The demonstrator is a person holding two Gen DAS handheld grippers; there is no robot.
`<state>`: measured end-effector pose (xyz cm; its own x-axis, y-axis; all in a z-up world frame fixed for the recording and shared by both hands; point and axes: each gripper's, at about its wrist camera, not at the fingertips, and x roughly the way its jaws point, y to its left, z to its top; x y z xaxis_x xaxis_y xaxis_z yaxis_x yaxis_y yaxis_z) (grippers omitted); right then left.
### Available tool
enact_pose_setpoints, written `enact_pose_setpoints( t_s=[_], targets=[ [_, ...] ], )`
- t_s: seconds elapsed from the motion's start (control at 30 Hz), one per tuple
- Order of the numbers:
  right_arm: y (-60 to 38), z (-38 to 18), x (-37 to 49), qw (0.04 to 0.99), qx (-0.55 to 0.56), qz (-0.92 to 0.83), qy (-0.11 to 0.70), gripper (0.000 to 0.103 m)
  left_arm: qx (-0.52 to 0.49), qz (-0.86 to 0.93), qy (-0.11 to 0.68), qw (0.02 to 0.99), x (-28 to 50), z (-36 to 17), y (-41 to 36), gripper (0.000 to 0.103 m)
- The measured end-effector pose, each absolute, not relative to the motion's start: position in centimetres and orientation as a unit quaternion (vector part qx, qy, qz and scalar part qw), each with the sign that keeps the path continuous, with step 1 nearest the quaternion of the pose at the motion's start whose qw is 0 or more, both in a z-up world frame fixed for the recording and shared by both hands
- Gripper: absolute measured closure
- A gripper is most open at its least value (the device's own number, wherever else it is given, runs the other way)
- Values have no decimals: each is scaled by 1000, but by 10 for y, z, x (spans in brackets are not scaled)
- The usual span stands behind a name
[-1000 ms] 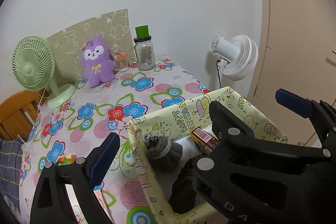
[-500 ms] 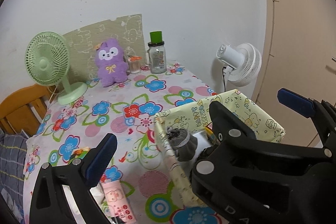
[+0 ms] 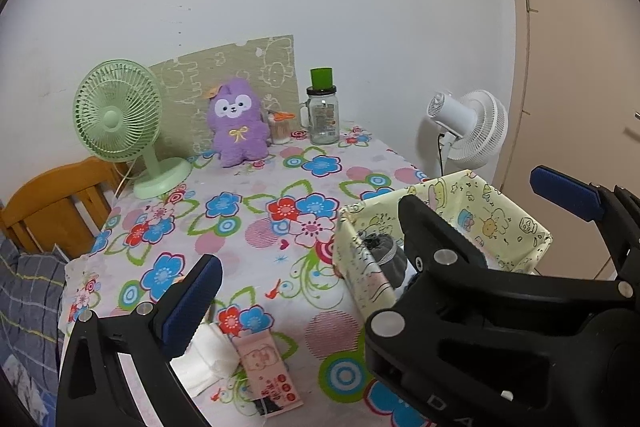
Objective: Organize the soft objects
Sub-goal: 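Withdraw both grippers from the box toward the remaining table items, then move the right gripper to the pink wipes pack while the left approaches the white cloth bundle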
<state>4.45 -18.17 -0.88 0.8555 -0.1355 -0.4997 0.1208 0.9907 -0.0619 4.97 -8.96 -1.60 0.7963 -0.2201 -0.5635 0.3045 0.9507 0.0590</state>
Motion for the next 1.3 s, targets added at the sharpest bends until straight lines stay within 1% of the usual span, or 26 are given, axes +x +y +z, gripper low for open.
enact_pose_setpoints(
  t_s=[0.53,1.3],
  targets=[
    [-143,-14,39,964,-13,-43,264,3,66,-118,289,948,41,-19,-52,0],
    [-93,-46,42,958,-11,-27,284,3,61,-109,308,943,42,-52,1,0]
  ],
)
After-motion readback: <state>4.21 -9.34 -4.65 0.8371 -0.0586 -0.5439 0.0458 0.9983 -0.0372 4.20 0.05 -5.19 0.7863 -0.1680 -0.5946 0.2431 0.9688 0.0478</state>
